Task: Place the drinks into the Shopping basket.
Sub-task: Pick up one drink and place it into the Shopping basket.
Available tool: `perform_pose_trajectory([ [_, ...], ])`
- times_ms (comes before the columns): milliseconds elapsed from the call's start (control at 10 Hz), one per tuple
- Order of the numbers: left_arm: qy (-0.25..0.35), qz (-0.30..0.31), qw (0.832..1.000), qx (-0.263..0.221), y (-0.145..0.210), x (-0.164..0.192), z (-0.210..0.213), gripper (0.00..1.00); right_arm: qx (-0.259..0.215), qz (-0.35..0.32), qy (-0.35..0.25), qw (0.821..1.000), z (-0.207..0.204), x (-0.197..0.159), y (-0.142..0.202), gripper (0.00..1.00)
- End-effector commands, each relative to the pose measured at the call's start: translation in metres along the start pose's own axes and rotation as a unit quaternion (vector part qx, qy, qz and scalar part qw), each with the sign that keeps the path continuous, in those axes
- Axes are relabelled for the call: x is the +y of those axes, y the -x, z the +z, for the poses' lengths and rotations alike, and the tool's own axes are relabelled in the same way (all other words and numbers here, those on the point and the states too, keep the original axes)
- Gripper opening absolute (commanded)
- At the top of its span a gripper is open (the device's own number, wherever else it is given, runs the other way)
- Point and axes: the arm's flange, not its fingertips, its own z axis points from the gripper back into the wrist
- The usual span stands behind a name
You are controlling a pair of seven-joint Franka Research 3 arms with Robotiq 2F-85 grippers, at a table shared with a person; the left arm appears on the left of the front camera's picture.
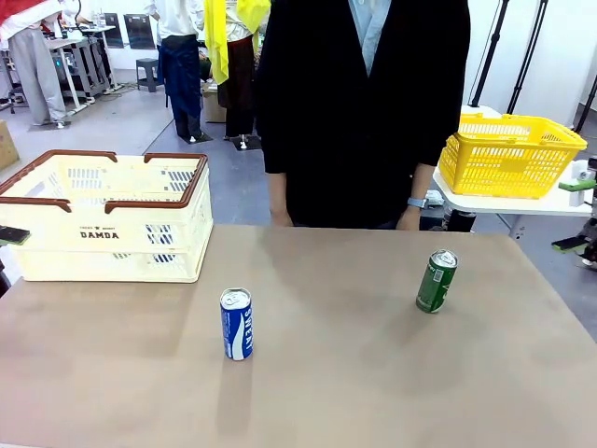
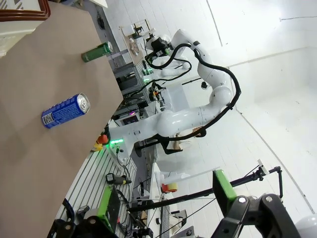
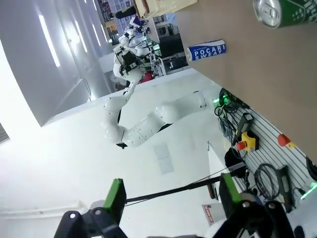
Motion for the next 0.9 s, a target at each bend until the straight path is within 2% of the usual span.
perform_pose_trajectory([
  [0, -0.001, -0.008, 1.0, 0.0, 0.003, 0.0, -0.002, 1.0, 0.007, 0.0, 0.007, 1.0, 0.002, 0.015, 0.01, 1.0],
  [300, 0.0, 0.0, 1.0, 0.0, 0.0, 0.0, 0.0, 1.0, 0.007, 0.0, 0.007, 1.0, 0.002, 0.015, 0.01, 1.0],
  [400, -0.075, 0.038, 0.996, 0.018, -0.009, -0.028, -0.024, 1.0, 0.007, 0.0, 0.007, 1.0, 0.002, 0.015, 0.01, 1.0],
  [500, -0.145, 0.05, 0.987, 0.043, -0.022, -0.058, -0.06, 1.0, 0.007, 0.0, 0.007, 1.0, 0.002, 0.015, 0.01, 1.0],
  [700, -0.302, 0.092, 0.948, 0.036, -0.041, -0.1, -0.145, 1.0, 0.007, 0.0, 0.007, 1.0, 0.002, 0.015, 0.01, 1.0],
  [800, -0.389, 0.137, 0.911, 0.019, -0.042, -0.102, -0.188, 1.0, 0.007, 0.0, 0.007, 1.0, 0.002, 0.015, 0.01, 1.0],
])
